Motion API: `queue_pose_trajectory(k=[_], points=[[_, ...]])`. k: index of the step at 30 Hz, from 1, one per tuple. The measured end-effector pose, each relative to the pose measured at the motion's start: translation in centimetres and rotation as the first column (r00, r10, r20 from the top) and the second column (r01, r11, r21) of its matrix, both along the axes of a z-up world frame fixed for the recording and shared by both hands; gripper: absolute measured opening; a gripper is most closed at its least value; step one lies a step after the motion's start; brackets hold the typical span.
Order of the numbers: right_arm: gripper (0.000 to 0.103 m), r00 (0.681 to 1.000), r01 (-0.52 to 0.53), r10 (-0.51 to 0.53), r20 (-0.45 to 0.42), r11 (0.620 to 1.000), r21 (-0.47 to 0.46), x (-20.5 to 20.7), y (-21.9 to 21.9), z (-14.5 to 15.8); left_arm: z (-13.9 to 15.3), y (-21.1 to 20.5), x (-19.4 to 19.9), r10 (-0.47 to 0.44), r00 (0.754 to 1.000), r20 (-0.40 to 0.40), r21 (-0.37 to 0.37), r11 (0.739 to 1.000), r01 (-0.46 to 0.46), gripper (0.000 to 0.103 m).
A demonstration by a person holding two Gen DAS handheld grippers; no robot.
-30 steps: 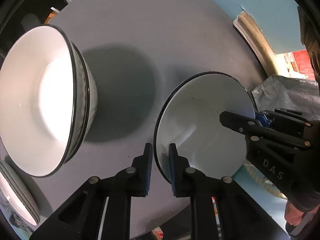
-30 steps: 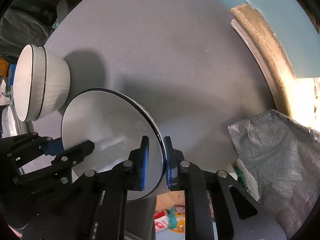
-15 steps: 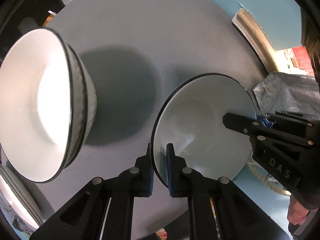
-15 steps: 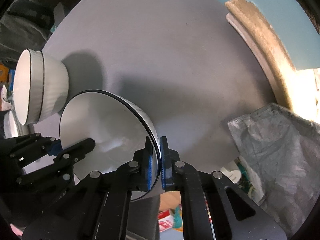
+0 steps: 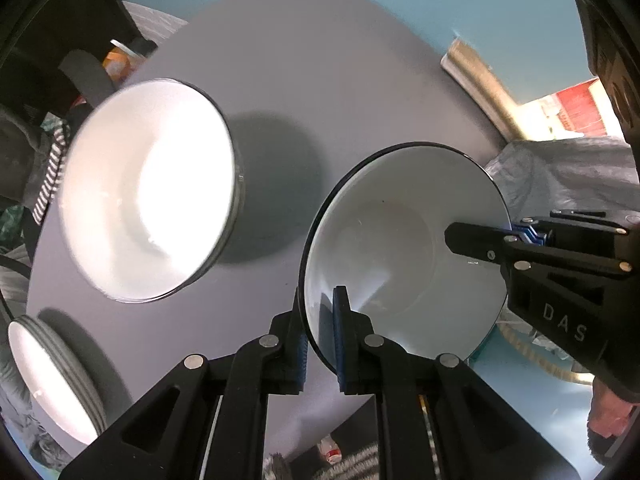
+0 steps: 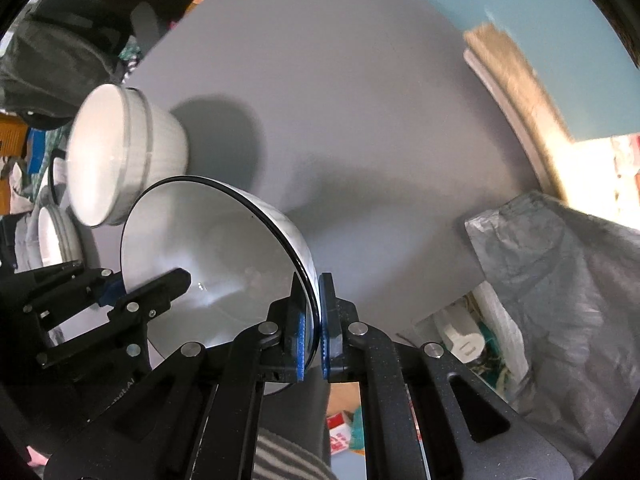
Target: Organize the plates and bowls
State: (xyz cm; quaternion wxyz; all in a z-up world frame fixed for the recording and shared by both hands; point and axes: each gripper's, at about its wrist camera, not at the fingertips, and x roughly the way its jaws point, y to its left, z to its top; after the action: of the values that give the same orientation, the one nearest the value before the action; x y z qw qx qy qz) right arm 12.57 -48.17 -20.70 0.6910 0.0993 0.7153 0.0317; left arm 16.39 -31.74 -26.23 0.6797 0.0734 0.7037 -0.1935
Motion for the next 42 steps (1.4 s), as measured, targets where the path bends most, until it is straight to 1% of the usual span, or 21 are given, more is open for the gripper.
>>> queue_pose_trajectory(k=[6, 10, 12, 17, 23, 29, 34, 39, 42], points=[[0.005, 0.999, -0.034, 0.034, 0.042, 0.999, -0.009, 1.2, 2.1, 3.0, 2.9, 1.7, 0.4, 0.053, 0.998, 0.033, -0.018, 0.998, -0.052, 0.011], [0.005, 0.996, -0.055, 0.055, 0.072, 0.998, -0.003, 2.3, 2.9, 4.8, 4.7, 3.6, 1.2, 0.089, 0.994, 0.058, -0.027, 0.996, -0.087, 0.011], [0.006, 0.994, -0.065, 0.065, 0.086, 0.998, 0.003, 2.3, 3.3, 5.4, 5.3, 4.3, 1.9, 0.111, 0.991, 0.073, -0.027, 0.994, -0.109, 0.011], [0.005, 0.988, -0.111, 0.110, 0.108, 0.994, 0.009, 4.3, 5.7, 6.1, 6.1, 6.4, 3.1, 0.167, 0.981, 0.094, -0.018, 0.986, -0.166, 0.010], [0.006, 0.979, -0.171, 0.168, 0.111, 0.985, 0.017, 6.7, 8.8, 5.3, 5.6, 9.4, 5.0, 0.218, 0.970, 0.108, 0.011, 0.975, -0.220, 0.011], [0.006, 0.973, -0.213, 0.212, 0.092, 0.977, 0.002, 8.6, 11.0, 4.1, 4.3, 11.2, 6.4, 0.262, 0.961, 0.085, 0.033, 0.964, -0.265, 0.010], [0.006, 0.972, -0.227, 0.226, 0.066, 0.974, 0.006, 9.7, 12.0, 2.8, 3.1, 11.7, 6.9, 0.279, 0.958, 0.064, 0.052, 0.958, -0.282, 0.011], [0.006, 0.970, -0.238, 0.237, 0.047, 0.971, 0.007, 9.7, 11.9, 2.2, 2.1, 12.0, 7.1, 0.283, 0.958, 0.049, 0.066, 0.956, -0.285, 0.011], [0.006, 0.968, -0.249, 0.249, 0.032, 0.968, 0.000, 9.8, 12.1, 1.7, 1.4, 12.0, 7.1, 0.293, 0.956, 0.023, 0.067, 0.953, -0.294, 0.011]])
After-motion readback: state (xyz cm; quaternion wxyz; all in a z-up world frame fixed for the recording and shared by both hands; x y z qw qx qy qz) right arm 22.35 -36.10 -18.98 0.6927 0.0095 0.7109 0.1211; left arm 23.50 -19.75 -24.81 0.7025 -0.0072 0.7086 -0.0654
